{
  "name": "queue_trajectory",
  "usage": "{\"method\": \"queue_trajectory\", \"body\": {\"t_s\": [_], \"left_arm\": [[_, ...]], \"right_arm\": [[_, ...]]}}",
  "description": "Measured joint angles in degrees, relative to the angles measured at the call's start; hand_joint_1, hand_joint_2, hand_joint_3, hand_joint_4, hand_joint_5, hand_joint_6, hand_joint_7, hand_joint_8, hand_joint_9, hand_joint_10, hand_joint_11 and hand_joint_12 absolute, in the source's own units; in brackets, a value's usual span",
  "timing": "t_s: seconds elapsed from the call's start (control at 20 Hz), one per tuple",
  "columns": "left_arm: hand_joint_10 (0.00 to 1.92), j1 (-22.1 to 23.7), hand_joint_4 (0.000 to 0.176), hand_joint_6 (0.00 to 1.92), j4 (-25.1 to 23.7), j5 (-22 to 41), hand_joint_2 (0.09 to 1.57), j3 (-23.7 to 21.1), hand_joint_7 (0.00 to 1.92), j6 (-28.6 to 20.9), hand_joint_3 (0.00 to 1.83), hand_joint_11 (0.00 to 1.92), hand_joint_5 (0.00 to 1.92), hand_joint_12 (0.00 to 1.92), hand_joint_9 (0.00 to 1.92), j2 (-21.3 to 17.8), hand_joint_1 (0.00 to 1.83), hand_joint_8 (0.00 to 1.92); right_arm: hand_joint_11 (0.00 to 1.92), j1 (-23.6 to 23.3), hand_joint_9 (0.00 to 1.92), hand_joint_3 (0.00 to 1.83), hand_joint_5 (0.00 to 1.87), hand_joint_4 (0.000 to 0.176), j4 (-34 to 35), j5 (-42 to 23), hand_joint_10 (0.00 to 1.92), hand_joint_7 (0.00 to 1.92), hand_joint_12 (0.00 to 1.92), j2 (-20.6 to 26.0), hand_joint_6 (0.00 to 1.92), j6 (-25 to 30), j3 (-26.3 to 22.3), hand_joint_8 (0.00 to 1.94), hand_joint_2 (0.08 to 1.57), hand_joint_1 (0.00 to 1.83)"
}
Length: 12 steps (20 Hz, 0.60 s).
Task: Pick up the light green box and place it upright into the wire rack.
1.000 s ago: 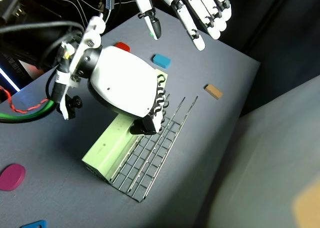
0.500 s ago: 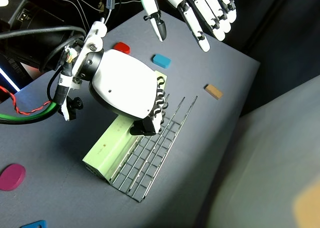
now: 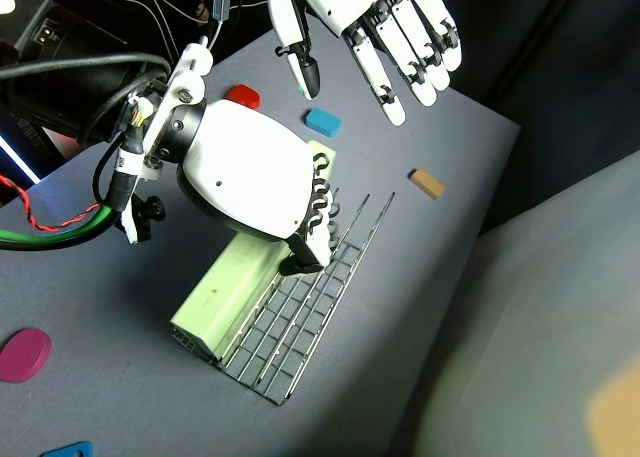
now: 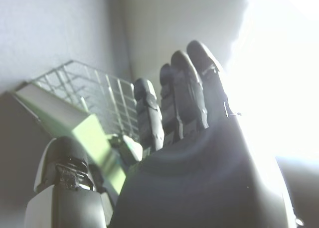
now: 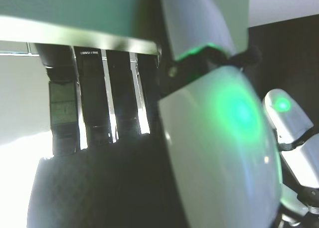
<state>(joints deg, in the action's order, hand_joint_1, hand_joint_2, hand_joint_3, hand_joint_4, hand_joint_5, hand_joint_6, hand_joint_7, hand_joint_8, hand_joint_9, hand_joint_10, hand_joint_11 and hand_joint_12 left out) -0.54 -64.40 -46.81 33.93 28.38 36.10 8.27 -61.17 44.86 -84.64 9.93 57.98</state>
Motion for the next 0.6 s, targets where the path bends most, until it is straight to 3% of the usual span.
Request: {"method": "queue_trajectory", "body": {"t_s": [0.4,0.6], "left_arm": [[0.00,-1.1,0.092,0.00,-0.6,0.8,1.15,1.9,0.24,-2.4,0.00,0.00,0.36,0.77,0.26,2.8,0.23,0.00],[0.00,-2.0,0.092,0.00,-1.5,1.1,1.15,2.5,0.24,-3.4,0.00,0.00,0.37,0.77,0.26,4.2,0.23,0.00]], "right_arm": [[0.20,-4.8,0.51,0.00,0.49,0.000,-0.6,-4.7,0.02,0.57,1.29,11.4,0.00,0.5,-8.7,0.00,1.00,0.76],[0.18,-6.6,0.49,0.00,0.47,0.000,-0.6,-7.8,0.01,0.55,1.28,21.5,0.00,0.0,-16.7,0.00,1.00,0.74]]}}
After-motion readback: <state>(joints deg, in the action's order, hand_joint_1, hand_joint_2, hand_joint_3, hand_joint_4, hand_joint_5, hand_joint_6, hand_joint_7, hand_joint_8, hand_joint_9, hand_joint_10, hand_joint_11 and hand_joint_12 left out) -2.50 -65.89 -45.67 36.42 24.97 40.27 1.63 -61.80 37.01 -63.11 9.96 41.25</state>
